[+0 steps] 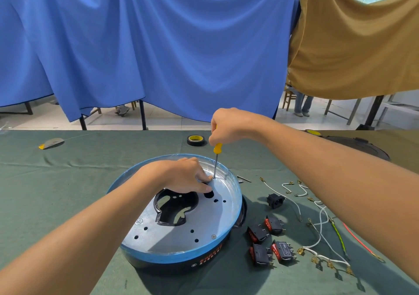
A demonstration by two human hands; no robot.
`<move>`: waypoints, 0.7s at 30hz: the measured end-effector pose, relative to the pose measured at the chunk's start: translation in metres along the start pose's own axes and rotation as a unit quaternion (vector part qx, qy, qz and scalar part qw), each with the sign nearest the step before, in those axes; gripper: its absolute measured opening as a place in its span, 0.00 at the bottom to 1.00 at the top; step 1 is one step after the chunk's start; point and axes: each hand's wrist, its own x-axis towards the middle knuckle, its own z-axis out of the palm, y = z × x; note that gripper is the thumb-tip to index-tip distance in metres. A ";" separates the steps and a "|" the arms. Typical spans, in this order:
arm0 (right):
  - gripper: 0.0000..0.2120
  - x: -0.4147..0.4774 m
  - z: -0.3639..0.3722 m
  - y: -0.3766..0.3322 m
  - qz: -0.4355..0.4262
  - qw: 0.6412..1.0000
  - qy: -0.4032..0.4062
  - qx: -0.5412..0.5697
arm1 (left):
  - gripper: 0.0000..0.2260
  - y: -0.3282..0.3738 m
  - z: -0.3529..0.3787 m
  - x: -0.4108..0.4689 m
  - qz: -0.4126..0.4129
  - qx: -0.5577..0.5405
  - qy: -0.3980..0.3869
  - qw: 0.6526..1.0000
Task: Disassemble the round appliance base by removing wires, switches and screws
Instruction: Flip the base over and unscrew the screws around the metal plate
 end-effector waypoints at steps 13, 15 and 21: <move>0.21 0.001 0.004 0.001 0.001 0.999 0.040 0.004 | 0.21 0.003 0.000 -0.003 -0.008 0.002 0.001 1.000; 0.18 0.002 0.005 0.001 0.005 0.999 0.039 0.009 | 0.21 0.002 0.000 -0.003 -0.007 0.002 0.001 1.000; 0.20 -0.001 0.003 0.000 0.000 0.999 0.041 0.006 | 0.21 0.002 0.000 -0.002 -0.007 0.002 0.003 1.000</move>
